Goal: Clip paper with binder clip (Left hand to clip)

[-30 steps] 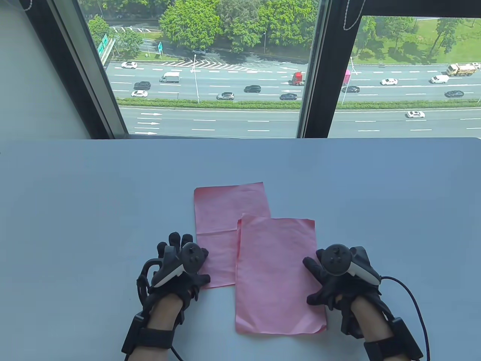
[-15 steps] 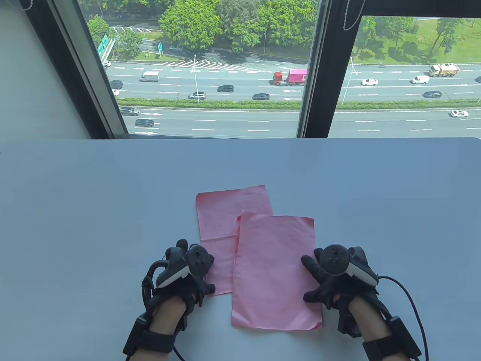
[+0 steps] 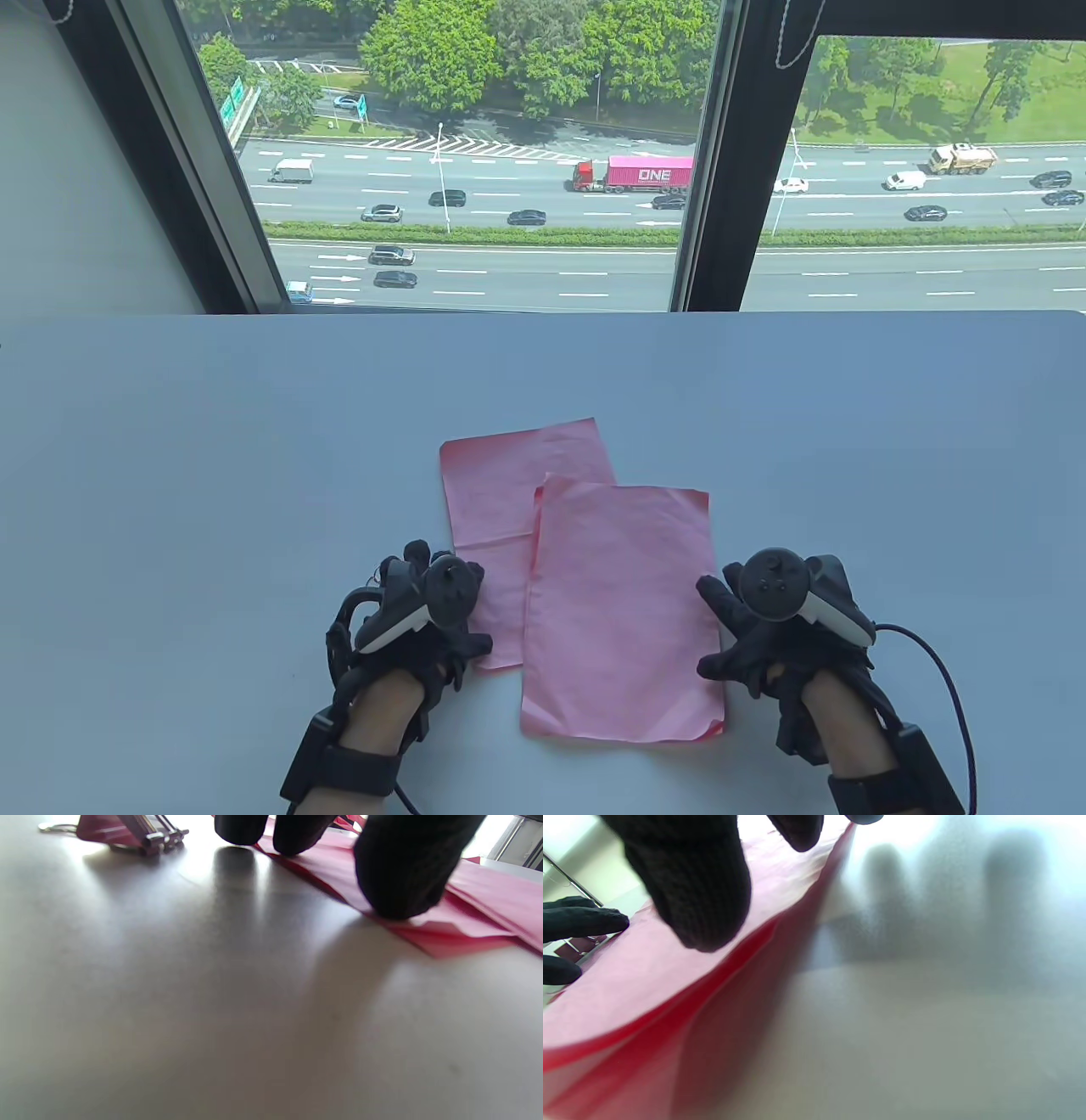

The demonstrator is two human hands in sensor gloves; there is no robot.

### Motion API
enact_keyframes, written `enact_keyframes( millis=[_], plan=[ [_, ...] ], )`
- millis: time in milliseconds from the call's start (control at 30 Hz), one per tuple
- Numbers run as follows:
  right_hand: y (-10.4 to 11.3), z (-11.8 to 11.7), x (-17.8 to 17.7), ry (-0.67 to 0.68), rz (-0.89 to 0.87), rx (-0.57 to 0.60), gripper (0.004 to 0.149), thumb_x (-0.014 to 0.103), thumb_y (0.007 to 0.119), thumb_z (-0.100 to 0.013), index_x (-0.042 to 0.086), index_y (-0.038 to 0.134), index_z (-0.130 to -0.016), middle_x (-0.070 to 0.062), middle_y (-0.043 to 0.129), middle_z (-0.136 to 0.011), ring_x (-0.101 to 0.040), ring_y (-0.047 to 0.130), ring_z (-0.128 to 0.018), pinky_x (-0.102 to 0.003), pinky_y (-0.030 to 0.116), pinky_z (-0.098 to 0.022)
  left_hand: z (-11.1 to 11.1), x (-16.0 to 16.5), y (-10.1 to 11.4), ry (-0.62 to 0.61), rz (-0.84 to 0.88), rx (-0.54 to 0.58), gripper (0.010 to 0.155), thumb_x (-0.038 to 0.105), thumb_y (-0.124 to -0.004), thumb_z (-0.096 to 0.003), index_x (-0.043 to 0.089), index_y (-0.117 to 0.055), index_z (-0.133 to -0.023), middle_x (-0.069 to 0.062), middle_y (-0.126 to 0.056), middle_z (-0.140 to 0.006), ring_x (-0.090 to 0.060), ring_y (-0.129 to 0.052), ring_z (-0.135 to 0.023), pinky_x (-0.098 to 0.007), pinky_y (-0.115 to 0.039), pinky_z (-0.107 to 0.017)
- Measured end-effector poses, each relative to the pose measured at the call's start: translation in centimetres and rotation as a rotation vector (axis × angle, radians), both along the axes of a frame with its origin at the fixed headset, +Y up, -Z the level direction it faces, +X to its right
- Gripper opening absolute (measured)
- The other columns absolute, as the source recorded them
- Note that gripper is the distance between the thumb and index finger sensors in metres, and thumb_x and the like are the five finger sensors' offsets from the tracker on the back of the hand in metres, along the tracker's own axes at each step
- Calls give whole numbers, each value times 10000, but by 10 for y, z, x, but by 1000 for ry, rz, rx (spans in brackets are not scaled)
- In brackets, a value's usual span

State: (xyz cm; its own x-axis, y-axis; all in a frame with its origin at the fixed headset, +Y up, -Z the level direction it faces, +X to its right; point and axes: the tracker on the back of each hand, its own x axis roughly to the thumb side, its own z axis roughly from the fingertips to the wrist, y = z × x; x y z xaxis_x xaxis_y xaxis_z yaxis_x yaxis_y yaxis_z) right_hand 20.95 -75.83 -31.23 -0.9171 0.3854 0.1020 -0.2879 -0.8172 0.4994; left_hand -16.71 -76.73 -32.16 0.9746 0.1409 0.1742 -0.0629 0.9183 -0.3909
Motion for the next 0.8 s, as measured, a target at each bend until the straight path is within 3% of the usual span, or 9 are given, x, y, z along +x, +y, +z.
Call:
enact_keyframes(
  millis=[533,800],
  plan=[
    [-9,-6,-9,6,32,65,924,437,952,-370,226,408,-1086,-160,248,-1121,-528,117,-946,-719,219,-631,4,12,2,-65,6,-22,812,547,-859,-411,325,-510,-1110,-48,-418,-1208,-356,-120,-1050,-602,-144,-684],
    [-7,-7,-7,7,-10,90,869,451,899,-407,231,399,-1083,-145,255,-1118,-526,138,-945,-715,236,-627,4,13,4,-80,49,29,780,554,-848,-415,277,-587,-1096,-69,-511,-1188,-359,-223,-1068,-601,-191,-697]
  ],
)
